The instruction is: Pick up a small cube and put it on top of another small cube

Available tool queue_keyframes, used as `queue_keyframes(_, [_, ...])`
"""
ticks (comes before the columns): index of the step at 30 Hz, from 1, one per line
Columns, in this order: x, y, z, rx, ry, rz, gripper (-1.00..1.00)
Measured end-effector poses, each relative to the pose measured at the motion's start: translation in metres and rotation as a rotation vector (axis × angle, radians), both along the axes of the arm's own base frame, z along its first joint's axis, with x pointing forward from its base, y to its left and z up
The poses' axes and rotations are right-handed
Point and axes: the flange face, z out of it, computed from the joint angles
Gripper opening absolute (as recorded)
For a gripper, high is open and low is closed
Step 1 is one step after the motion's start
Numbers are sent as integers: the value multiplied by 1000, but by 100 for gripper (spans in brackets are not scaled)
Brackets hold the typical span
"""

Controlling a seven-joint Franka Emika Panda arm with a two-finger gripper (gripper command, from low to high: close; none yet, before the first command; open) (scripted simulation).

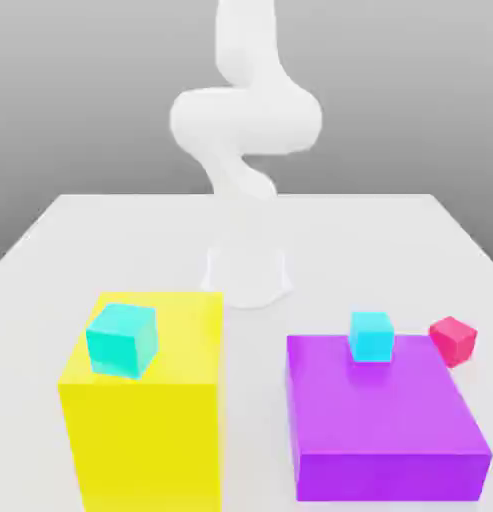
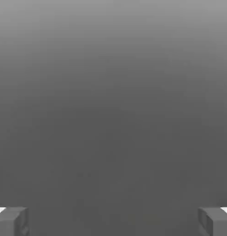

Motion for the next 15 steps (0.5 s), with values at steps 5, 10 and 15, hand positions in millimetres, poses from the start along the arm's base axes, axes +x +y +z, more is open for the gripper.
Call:
queue_keyframes(5, [60, 34, -49, -28, 110, 105, 0])
queue_keyframes(10, [108, 75, -106, -61, 216, 208, 0])
queue_keyframes(15, [145, 121, -174, -100, 318, 311, 0])
